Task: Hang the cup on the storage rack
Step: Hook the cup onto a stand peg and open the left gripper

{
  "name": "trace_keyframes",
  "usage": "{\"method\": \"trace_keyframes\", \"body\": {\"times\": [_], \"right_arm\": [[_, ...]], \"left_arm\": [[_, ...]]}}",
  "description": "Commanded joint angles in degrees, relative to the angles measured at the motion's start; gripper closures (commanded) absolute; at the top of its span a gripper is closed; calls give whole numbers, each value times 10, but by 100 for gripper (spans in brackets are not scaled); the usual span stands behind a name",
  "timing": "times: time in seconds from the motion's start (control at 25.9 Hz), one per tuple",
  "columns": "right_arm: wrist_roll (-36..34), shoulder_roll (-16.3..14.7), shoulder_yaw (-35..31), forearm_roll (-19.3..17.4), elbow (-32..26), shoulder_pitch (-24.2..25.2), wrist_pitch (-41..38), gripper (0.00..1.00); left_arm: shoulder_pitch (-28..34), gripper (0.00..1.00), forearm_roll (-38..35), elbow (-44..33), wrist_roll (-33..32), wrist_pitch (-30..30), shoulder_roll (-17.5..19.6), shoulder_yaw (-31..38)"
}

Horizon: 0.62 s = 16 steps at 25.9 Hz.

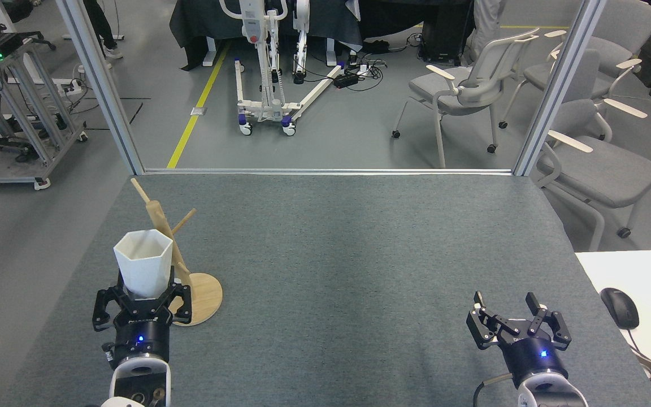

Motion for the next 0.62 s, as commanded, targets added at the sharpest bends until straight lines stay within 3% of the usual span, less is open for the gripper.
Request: {"method": "trace_keyframes", "body": {"times": [0.0,0.35,0.58], "right_arm": [[0,-10,1,0,4,2,0,0],[0,-13,1,0,11,3,0,0],[2,-13,1,-1,11,2,-3,0]], "left_arm": [[0,0,0,-2,6,-9,-6,0],[5,0,0,5,8,-11,-14,-17],[71,0,0,11,9,-11,-51,-73]]}}
